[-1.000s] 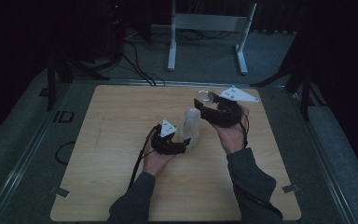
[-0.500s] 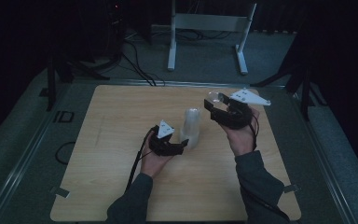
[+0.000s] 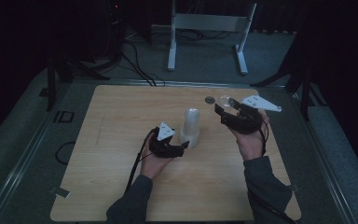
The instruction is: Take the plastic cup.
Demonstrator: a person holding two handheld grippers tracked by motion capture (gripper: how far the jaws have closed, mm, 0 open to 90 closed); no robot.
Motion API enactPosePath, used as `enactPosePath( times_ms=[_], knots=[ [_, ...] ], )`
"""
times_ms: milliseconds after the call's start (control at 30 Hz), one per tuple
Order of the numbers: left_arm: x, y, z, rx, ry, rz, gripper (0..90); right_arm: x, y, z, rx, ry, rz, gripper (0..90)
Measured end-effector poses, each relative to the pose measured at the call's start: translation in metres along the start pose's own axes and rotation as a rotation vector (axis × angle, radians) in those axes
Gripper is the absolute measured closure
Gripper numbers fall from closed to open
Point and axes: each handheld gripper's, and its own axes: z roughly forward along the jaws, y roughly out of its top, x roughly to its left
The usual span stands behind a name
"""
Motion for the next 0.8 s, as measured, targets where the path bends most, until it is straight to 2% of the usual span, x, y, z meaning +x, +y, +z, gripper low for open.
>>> enactPosePath(
  times_ms=[800],
  knots=[
    [-0.003, 0.002, -0.006, -0.020, -0.011, 0.008, 22.9, -0.015, -0.029, -0.005, 0.043, -0.034, 0.029, 39.6]
  ],
)
